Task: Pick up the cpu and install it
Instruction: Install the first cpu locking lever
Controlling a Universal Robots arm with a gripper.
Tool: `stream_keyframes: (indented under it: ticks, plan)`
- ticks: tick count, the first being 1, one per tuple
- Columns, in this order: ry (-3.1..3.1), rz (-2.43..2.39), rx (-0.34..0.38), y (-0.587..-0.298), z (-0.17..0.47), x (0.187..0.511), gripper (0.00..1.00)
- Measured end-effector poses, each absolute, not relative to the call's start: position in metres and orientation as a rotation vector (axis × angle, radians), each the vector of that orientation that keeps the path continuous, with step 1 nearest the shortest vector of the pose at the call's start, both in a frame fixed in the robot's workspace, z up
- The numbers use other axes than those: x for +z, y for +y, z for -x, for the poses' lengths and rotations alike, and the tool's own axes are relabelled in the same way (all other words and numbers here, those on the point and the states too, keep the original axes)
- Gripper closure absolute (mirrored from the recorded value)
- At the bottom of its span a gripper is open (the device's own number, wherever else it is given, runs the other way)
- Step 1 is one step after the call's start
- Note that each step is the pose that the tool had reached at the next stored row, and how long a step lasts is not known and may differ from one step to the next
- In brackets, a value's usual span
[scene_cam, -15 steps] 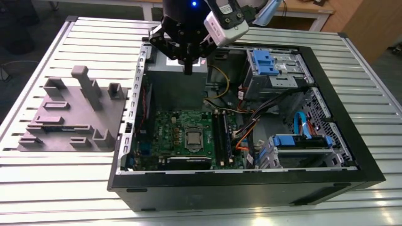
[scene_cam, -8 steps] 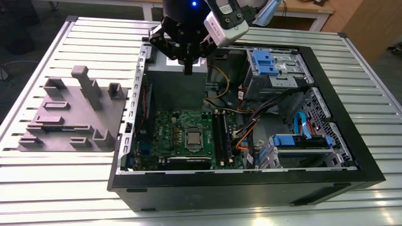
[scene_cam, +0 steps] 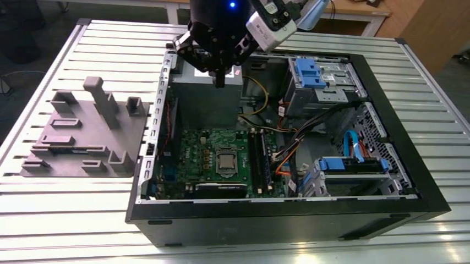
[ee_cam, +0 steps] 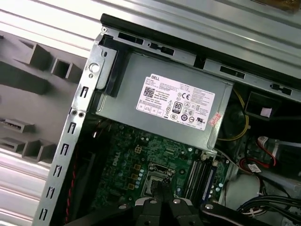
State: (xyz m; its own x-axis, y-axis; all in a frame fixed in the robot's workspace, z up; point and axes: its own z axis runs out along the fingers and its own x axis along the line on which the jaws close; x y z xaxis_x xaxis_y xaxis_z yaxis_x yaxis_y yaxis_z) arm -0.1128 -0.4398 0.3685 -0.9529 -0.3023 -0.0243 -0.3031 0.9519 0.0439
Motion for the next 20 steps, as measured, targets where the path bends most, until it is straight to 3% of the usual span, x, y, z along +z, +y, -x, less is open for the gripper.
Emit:
stream_keyframes:
  ticks: [20]
  plan:
    - [3.029,0.781,0.075,-0.441,0.103,0.356,0.90]
